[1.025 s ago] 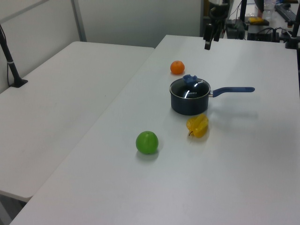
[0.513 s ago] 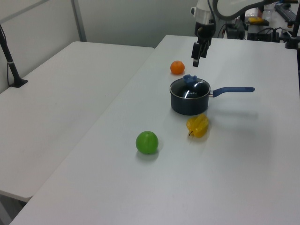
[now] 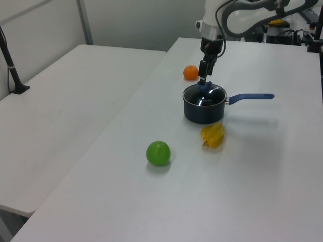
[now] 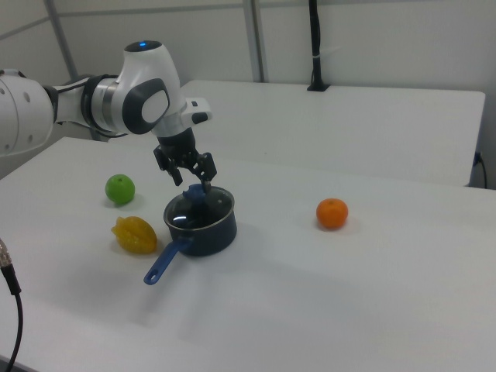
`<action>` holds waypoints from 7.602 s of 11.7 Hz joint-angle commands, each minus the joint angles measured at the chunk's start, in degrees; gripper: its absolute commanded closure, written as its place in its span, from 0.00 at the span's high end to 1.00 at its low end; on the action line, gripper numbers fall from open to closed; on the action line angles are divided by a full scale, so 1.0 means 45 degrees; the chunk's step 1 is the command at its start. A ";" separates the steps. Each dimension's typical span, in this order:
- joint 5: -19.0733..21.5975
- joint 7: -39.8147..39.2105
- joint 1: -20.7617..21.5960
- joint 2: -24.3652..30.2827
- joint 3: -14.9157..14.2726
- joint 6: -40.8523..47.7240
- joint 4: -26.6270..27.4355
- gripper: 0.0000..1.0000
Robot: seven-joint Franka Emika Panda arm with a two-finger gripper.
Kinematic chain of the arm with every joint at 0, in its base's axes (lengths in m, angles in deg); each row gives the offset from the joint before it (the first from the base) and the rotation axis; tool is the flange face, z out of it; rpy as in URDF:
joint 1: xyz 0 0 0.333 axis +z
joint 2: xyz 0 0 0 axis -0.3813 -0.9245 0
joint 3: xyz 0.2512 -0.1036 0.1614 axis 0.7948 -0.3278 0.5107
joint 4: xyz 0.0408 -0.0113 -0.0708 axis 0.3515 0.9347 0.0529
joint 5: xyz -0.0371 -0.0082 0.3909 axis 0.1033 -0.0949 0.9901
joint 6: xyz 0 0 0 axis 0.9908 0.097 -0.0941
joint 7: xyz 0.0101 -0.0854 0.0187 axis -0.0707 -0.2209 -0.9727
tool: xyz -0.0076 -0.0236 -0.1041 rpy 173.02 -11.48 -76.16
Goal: Open lid
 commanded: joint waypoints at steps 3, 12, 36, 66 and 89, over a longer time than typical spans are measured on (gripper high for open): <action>-0.0160 -0.0215 0.0115 -0.0302 -0.0092 -0.0443 -0.0107 0.86; -0.0180 -0.0235 0.0115 -0.0303 -0.0092 -0.0385 -0.0185 0.46; 0.0680 -0.4668 -0.6077 0.0109 -0.0190 -0.1005 0.1004 0.42; 0.0523 -0.4571 -0.5451 -0.1085 -0.0209 -0.1986 0.1026 1.00; 0.0465 0.1442 -0.0549 0.2842 -0.0150 0.4225 0.0401 1.00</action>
